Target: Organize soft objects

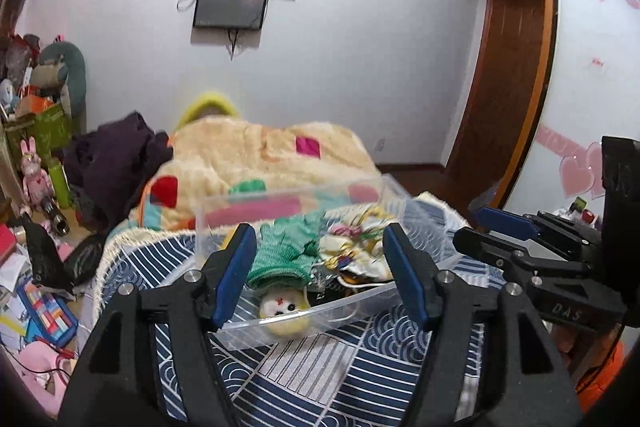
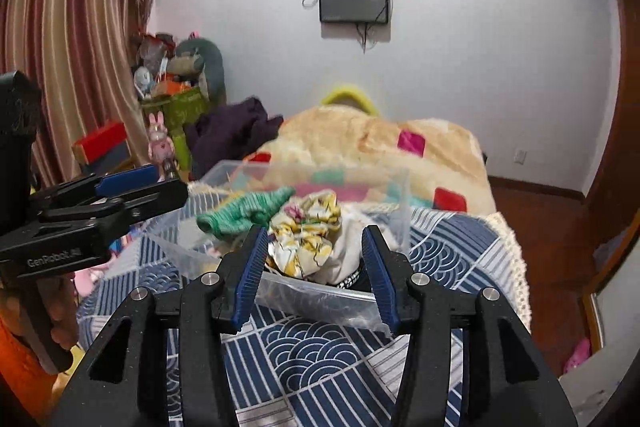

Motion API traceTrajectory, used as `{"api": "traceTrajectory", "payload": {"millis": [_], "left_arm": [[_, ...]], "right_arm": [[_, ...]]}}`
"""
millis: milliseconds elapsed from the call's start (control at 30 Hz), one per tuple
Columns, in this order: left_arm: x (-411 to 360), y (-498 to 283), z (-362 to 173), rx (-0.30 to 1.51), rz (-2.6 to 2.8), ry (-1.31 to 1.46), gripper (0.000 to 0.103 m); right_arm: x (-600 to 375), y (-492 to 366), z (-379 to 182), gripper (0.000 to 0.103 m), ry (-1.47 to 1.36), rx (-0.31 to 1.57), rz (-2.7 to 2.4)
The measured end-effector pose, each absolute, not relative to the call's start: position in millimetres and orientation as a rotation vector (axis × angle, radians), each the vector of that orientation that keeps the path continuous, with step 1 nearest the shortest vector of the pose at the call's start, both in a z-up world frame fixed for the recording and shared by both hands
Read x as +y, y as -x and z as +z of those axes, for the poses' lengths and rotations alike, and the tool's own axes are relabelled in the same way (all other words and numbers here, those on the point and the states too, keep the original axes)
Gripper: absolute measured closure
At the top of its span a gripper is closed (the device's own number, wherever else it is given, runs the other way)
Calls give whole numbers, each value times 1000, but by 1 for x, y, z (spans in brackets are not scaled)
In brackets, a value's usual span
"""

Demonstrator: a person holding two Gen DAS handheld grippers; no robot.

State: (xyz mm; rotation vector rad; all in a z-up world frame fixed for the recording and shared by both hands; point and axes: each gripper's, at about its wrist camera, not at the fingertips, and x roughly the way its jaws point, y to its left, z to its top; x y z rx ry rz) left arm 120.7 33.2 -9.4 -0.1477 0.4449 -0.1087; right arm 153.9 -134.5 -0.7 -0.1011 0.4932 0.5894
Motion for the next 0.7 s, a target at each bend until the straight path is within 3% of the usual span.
{"api": "traceTrajectory", "payload": {"millis": [233, 333, 400, 700], "left_arm": [[23, -73, 21, 342, -106, 104, 22], [19, -56, 28, 308, -86, 97, 8], [17, -48, 30, 289, -73, 93, 6], [11, -25, 31, 247, -68, 91, 1]], "right_arm": [[-144, -126, 24, 44, 71, 396, 580], [-146, -113, 30, 31, 67, 355, 572], [-147, -104, 34, 22, 67, 326, 566], [-147, -88, 28, 20, 41, 296, 563]]}}
